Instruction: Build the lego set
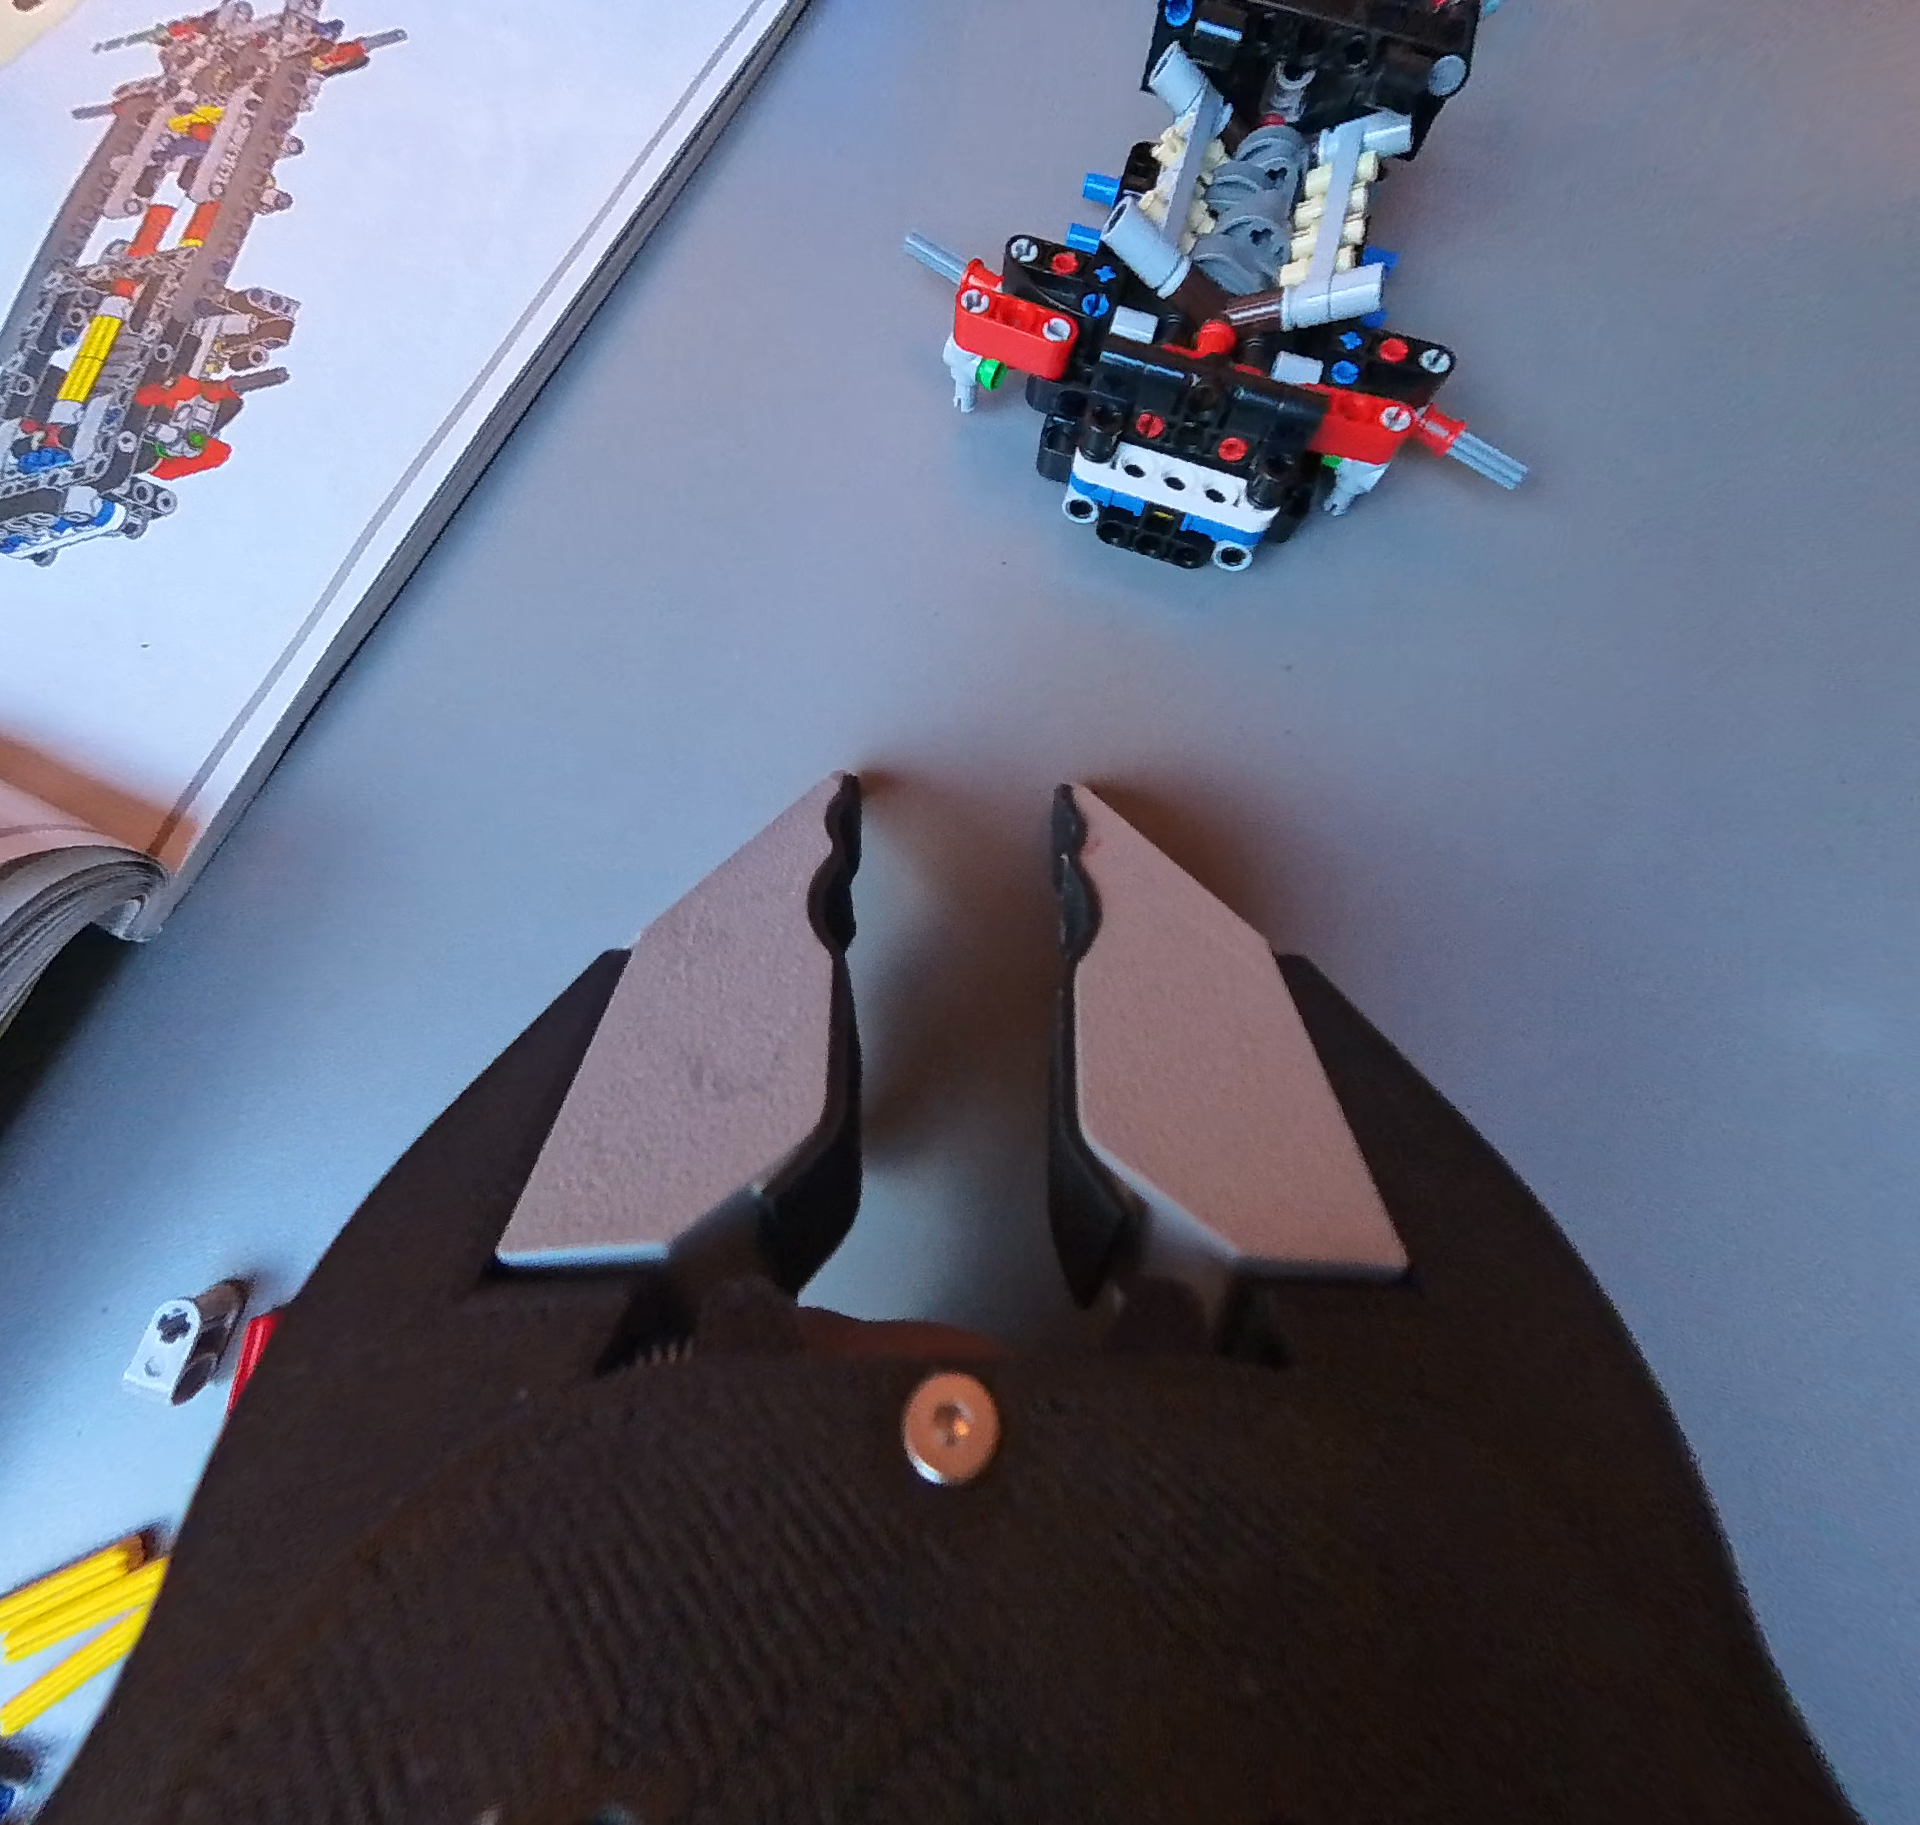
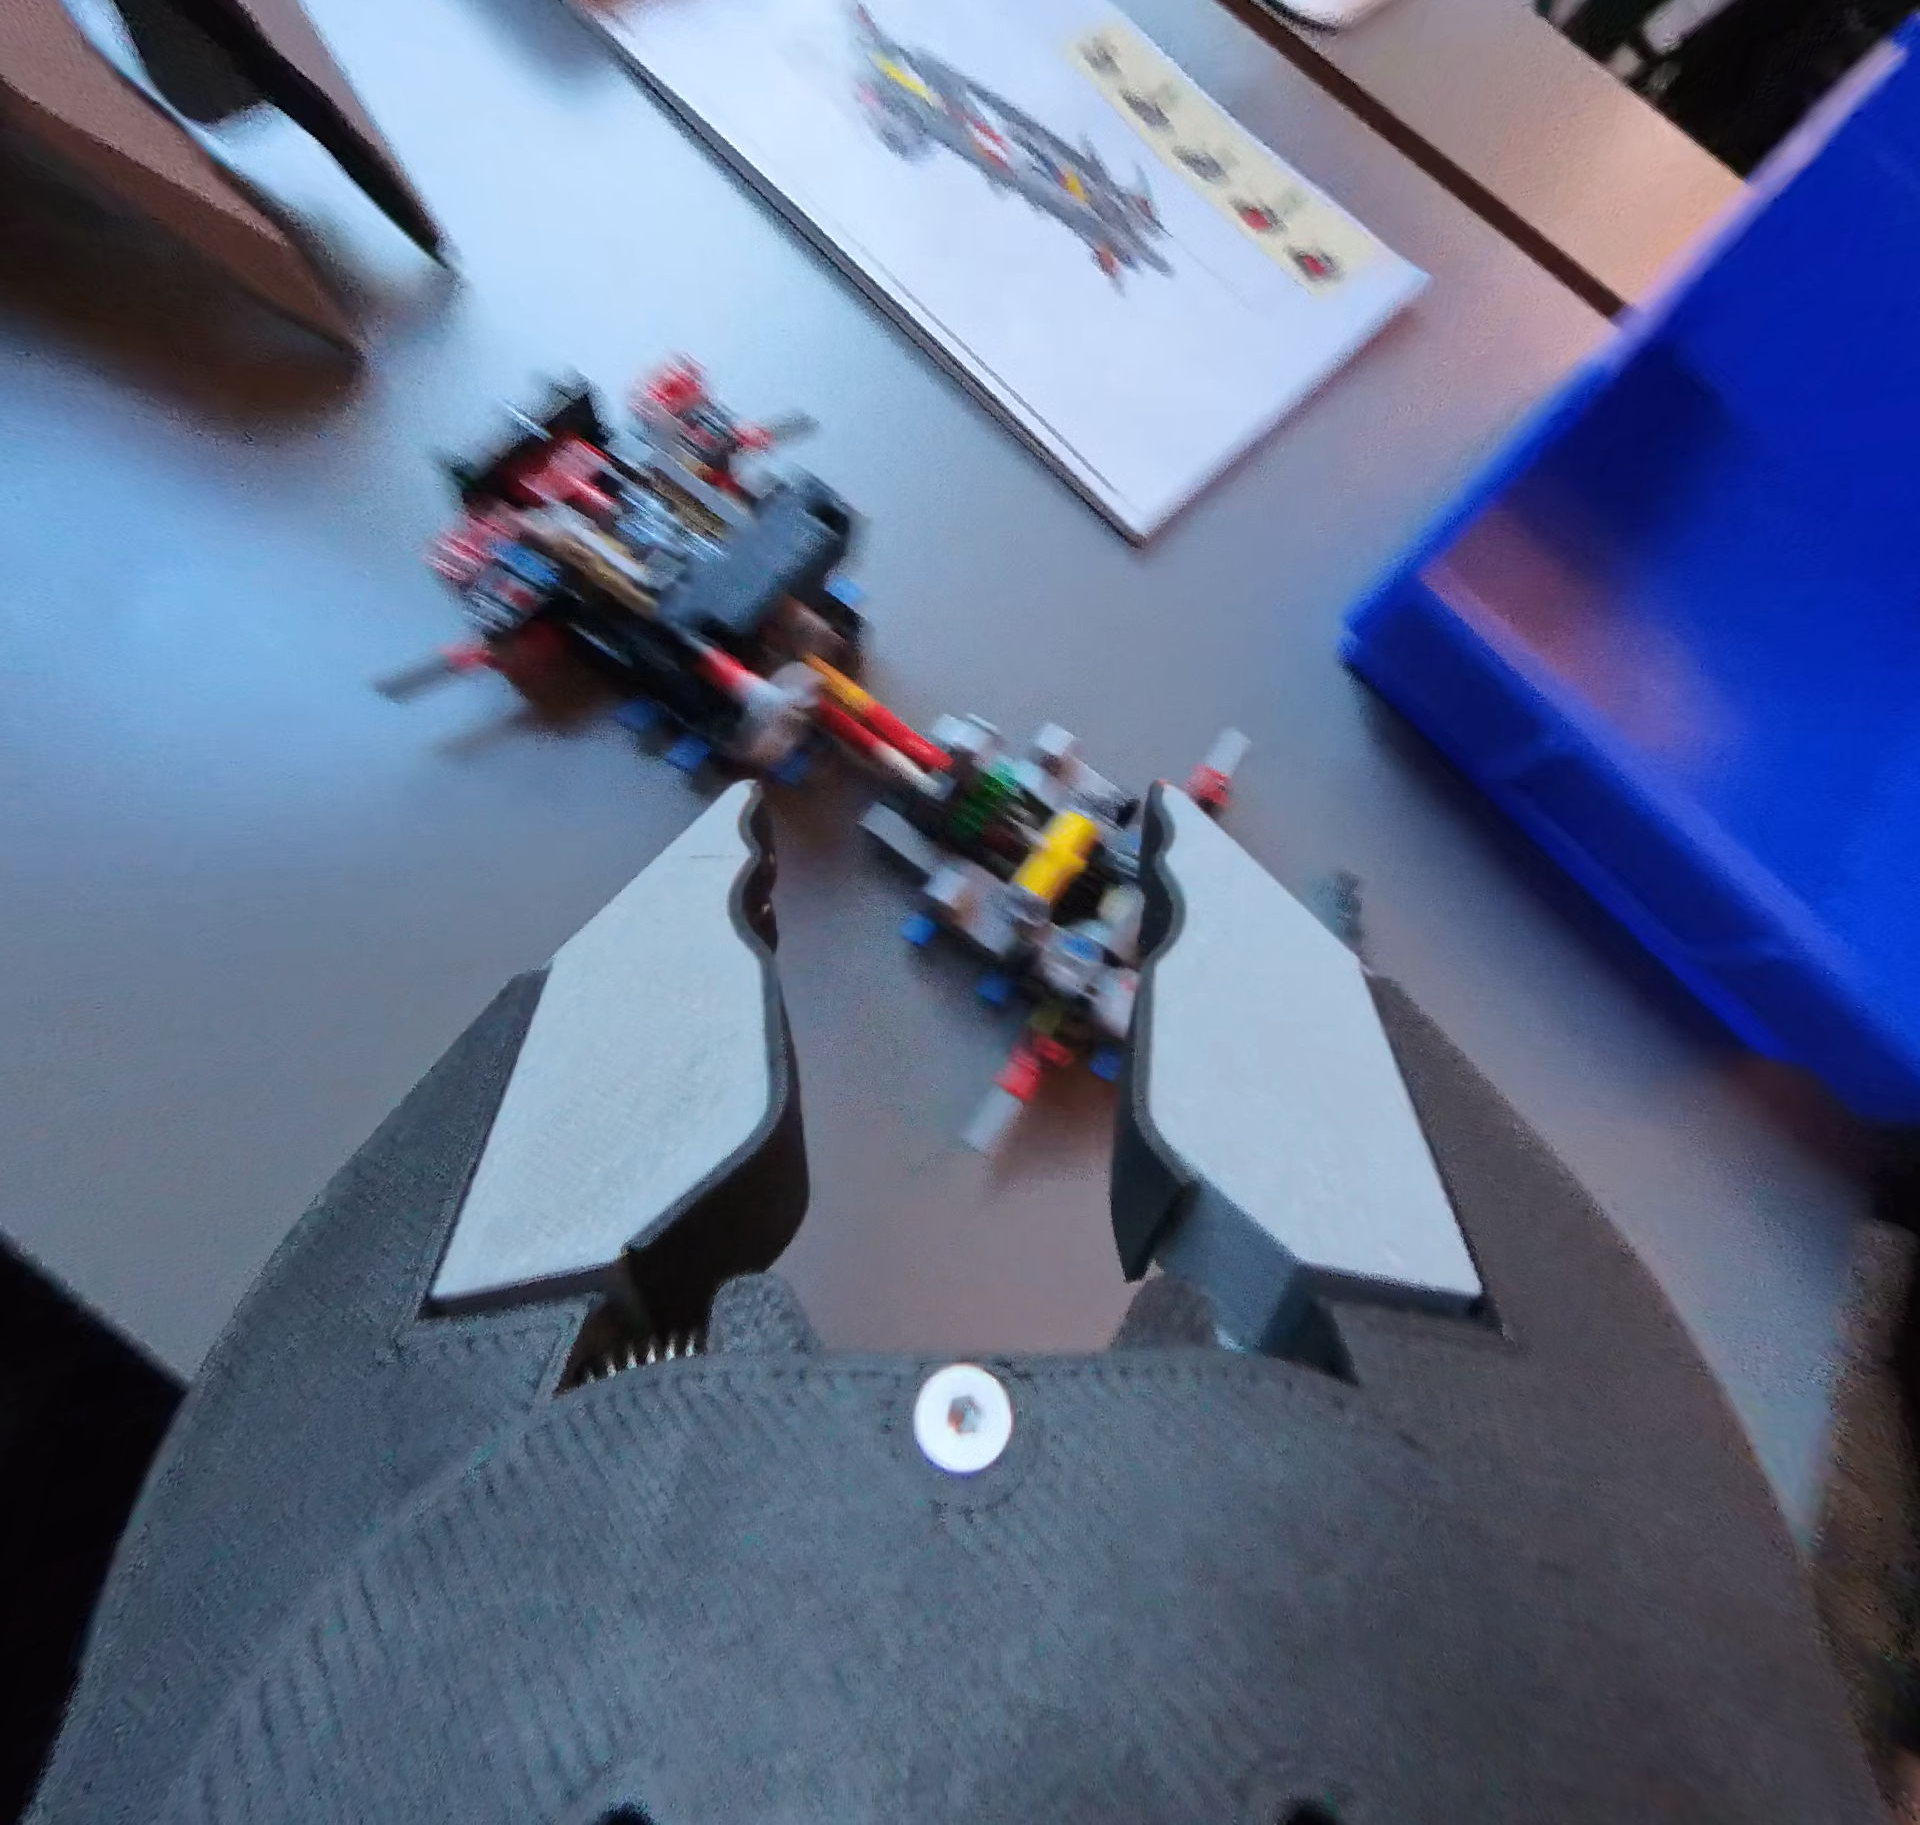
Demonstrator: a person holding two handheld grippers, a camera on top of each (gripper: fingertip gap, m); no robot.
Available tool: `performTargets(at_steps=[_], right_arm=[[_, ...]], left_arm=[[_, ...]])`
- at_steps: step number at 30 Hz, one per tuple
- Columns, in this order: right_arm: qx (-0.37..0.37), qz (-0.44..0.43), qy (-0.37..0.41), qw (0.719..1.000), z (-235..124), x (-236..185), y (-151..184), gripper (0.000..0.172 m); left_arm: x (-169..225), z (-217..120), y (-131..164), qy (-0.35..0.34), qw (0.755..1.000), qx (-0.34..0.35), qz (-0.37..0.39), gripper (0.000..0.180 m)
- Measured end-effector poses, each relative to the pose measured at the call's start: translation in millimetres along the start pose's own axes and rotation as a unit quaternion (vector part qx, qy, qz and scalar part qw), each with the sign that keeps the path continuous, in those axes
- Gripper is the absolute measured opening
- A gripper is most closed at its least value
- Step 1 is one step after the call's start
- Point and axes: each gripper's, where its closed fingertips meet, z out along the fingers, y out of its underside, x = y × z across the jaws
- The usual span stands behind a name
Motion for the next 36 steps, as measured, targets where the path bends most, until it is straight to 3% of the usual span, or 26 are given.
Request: performTargets(at_steps=[5, 11, 16, 19, 24, 32, 36], right_arm=[[0.018, 0.002, -0.034, 0.999, 14, -54, -11, 0.072], [0.034, -0.031, -0.01, 0.999, 21, -71, -17, 0.075], [0.074, -0.083, 0.044, 0.993, 18, -64, -35, 0.071], [0.078, -0.094, 0.028, 0.992, 24, -73, -40, 0.083], [0.044, -0.055, 0.007, 0.998, 43, -83, -27, 0.104], [0.006, -0.065, 0.025, 0.998, 62, -79, -12, 0.109], [-0.002, -0.074, 0.004, 0.997, 62, -77, -10, 0.103]], left_arm=[[0, 0, 0, 0.0, 1.0, 0.0, 0.0, 0.035], [1, 2, -3, -0.019, 0.999, 0.0, 0.038, 0.036], [34, 6, -29, 0.018, 0.994, 0.06, 0.087, 0.053], [34, 23, -25, 0.009, 0.995, 0.015, 0.097, 0.066], [30, 38, -36, 0.015, 0.995, 0.006, 0.099, 0.063], [38, 48, -41, 0.067, 0.994, -0.006, 0.082, 0.053], [39, 48, -41, 0.07, 0.994, -0.005, 0.084, 0.046]])
